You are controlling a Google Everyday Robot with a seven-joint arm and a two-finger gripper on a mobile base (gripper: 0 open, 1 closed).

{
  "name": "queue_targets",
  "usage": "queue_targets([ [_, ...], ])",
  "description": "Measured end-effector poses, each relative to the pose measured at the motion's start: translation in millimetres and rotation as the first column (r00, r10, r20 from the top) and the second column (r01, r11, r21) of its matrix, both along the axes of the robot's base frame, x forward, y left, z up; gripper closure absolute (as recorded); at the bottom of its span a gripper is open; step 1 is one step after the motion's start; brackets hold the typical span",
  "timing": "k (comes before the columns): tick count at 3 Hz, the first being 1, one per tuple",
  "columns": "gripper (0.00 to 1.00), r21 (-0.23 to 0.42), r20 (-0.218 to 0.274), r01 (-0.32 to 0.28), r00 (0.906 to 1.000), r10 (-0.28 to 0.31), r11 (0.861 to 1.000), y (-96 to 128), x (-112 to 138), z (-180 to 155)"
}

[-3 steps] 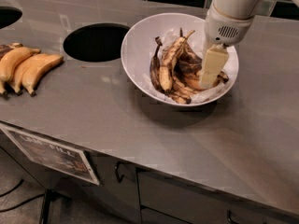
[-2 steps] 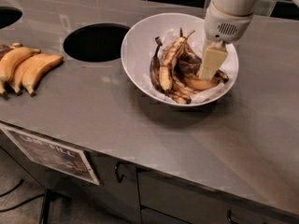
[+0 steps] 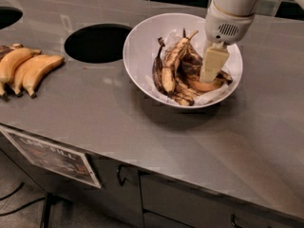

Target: Pick banana from white bowl

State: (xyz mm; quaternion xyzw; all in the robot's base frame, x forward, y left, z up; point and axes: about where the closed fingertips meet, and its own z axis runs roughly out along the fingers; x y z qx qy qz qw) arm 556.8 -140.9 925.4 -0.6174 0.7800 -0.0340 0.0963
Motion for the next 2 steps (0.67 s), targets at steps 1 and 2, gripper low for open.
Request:
queue_targets([
  [1, 0.40, 0.007, -0.014, -0.010, 0.9998, 0.010, 1.000, 6.5, -3.1, -1.8],
  [2, 0.40, 0.015, -0.032, -0.015, 0.9994, 0.015, 1.000, 12.5, -7.1, -6.6],
])
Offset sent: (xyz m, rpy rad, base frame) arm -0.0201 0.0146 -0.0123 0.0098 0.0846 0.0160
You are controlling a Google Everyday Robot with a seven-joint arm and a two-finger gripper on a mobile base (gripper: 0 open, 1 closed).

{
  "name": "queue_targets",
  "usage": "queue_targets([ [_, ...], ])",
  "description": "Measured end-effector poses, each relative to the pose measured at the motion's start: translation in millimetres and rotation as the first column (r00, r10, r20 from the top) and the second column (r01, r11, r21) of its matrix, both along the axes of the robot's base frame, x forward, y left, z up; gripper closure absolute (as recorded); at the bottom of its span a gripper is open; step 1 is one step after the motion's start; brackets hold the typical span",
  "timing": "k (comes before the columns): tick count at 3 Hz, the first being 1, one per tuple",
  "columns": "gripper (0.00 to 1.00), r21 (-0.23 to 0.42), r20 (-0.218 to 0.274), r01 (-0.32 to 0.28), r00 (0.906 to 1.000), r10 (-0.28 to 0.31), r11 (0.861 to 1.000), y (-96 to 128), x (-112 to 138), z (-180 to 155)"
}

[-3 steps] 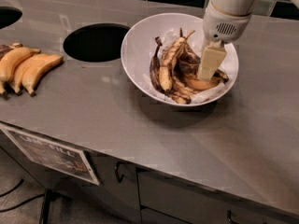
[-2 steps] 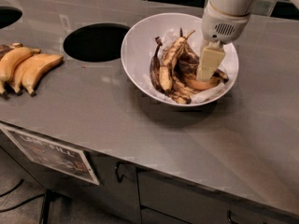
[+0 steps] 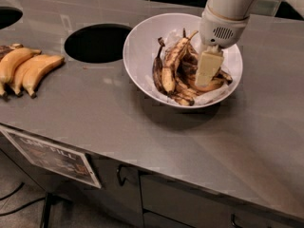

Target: Pick banana from white bowl

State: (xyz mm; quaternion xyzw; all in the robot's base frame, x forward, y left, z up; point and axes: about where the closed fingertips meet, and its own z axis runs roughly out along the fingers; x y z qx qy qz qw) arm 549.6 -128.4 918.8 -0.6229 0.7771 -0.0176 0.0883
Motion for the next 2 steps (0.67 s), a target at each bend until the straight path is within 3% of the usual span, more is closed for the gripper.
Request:
queue_targets([
  [2, 0.43, -0.014, -0.034, -0.025, 0.9991, 0.024, 1.000, 5.8, -3.0, -6.3],
])
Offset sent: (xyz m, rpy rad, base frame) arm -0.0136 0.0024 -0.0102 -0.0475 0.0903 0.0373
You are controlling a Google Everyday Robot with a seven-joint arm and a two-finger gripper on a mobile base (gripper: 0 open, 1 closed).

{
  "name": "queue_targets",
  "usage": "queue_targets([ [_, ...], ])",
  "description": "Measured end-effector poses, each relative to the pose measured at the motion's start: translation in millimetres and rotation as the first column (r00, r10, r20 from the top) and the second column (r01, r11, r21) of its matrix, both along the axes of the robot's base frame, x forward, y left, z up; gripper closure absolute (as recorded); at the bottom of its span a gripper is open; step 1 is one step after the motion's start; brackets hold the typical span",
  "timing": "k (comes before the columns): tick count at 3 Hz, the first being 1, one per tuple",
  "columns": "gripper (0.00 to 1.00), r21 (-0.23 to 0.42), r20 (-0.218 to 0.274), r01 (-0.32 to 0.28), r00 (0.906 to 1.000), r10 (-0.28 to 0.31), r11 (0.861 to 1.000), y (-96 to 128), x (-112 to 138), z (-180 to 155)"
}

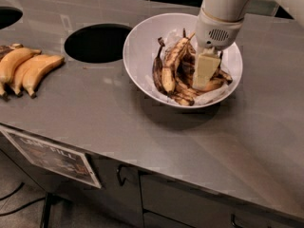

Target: Pick banana from white bowl

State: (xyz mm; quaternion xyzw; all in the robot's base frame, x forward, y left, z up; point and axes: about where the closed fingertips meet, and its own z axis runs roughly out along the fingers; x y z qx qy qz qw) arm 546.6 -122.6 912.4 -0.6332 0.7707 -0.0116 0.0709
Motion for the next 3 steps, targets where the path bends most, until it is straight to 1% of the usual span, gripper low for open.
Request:
queue_targets([
  [1, 0.46, -0.012, -0.005, -0.001, 1.0000, 0.001, 1.000, -0.6, 2.2, -2.0],
  [2, 0.45, -0.028, -0.007, 0.008, 0.9999, -0.008, 1.000, -1.6, 5.0, -4.8],
  [3, 0.43, -0.041, 0.001, 0.024, 0.9997, -0.024, 0.999, -3.9, 7.4, -4.5],
])
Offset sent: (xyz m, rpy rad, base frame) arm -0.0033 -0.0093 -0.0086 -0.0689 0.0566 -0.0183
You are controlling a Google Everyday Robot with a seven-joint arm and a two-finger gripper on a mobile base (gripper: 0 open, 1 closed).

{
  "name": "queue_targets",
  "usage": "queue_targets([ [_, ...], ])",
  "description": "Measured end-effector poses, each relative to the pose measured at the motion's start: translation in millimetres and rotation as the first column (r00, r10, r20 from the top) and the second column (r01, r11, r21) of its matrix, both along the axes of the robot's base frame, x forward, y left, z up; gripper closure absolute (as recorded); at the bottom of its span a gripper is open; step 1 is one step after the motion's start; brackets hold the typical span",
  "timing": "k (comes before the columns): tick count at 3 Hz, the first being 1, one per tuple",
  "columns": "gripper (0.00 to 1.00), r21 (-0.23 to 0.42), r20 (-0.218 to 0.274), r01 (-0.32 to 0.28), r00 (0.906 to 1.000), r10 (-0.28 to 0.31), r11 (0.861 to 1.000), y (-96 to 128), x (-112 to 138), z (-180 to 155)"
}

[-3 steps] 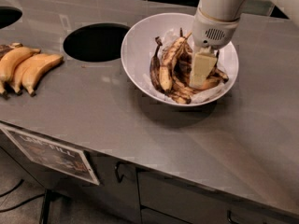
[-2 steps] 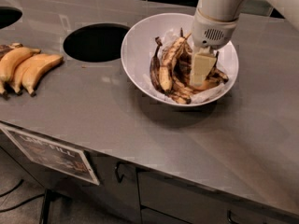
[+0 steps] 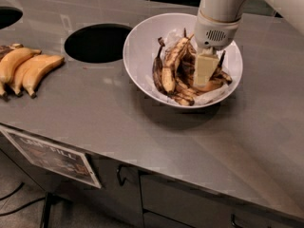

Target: Pick banana from white bowl

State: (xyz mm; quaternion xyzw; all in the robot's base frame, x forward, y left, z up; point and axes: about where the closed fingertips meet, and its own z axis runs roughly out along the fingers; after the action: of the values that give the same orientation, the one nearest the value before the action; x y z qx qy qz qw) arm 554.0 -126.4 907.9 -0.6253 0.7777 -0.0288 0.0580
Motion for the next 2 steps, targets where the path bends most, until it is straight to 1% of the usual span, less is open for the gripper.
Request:
queue_targets([
  [2, 0.37, -0.004, 0.009, 0.037, 0.9993, -0.037, 0.999, -5.9, 3.5, 0.5],
])
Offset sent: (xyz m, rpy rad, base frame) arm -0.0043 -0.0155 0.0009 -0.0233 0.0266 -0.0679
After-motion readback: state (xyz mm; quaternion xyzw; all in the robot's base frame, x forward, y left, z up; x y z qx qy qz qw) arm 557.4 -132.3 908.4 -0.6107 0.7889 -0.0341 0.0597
